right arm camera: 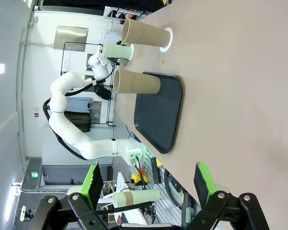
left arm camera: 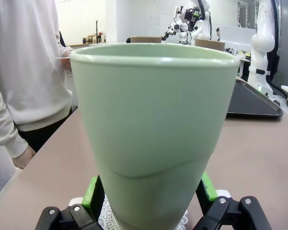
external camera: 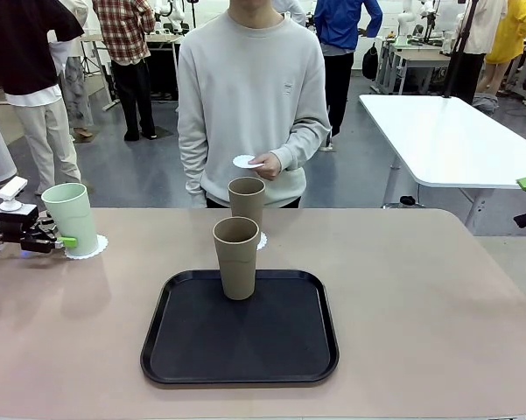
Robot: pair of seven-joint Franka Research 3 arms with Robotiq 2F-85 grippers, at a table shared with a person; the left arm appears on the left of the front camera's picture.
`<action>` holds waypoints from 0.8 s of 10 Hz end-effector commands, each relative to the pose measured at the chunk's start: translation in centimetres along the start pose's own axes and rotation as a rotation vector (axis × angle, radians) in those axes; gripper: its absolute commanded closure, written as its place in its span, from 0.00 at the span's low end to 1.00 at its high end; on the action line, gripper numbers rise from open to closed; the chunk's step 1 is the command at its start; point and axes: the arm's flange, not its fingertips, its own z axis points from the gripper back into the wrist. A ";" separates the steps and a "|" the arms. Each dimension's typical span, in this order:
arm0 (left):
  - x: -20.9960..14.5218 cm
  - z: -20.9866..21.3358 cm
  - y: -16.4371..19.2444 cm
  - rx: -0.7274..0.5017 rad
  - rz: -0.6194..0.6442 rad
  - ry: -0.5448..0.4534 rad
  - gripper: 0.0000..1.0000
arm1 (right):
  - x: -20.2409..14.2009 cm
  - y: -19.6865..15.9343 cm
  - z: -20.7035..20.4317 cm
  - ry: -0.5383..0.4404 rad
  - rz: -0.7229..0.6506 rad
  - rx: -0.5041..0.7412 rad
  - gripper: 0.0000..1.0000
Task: Place coasters on the table and set cups on them.
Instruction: Take one Reusable plastic cup from the Flat Tray and place it on a coaster set by the human.
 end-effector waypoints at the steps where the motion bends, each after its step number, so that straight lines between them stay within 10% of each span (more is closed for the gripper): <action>1: 0.4 0.8 0.1 -0.015 0.010 0.014 0.00 | 0.1 0.0 -0.1 -0.007 0.009 0.002 0.00; 8: 0.7 2.4 -0.4 -0.016 0.016 0.085 0.00 | 0.1 0.0 -0.1 -0.007 0.009 0.002 0.00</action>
